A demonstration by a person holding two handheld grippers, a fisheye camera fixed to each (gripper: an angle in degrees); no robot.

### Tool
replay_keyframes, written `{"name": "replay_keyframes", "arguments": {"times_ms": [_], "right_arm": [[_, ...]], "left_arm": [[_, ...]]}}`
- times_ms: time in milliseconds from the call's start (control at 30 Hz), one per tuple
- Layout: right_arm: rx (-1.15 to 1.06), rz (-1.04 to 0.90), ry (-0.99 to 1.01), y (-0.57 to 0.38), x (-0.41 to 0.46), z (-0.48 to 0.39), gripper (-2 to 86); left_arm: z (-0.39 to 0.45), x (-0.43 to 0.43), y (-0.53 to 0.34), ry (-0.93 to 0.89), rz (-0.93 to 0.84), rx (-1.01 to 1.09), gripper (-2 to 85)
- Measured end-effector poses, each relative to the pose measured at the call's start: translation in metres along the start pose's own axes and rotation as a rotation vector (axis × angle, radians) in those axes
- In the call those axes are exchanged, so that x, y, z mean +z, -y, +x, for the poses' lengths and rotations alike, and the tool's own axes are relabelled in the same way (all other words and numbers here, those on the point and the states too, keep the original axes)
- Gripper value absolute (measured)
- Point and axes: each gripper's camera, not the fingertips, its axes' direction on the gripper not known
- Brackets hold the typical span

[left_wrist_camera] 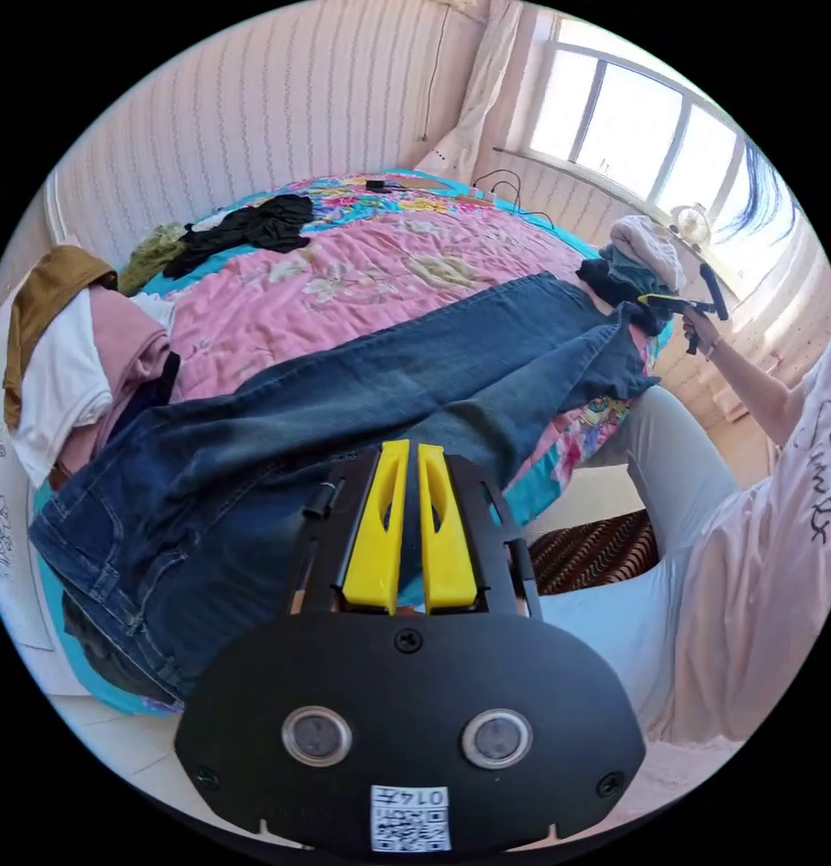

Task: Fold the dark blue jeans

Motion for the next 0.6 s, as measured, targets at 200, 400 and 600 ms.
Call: {"name": "replay_keyframes", "arguments": {"times_ms": [200,400,600], "right_arm": [[-0.12,-0.089,0.071,0.09,0.048,-0.024,12.5],[-0.034,-0.219,0.131,0.139,0.091,-0.008,14.7],[0.016,-0.305,0.114,0.146,0.112,0.004,12.3]], "left_arm": [[-0.021,0.076,0.072,0.114,-0.043,0.063,6.7],[-0.015,0.171,0.135,0.155,-0.151,0.174,8.8],[-0.029,0.235,0.147,0.07,-0.224,0.08,9.2]]}}
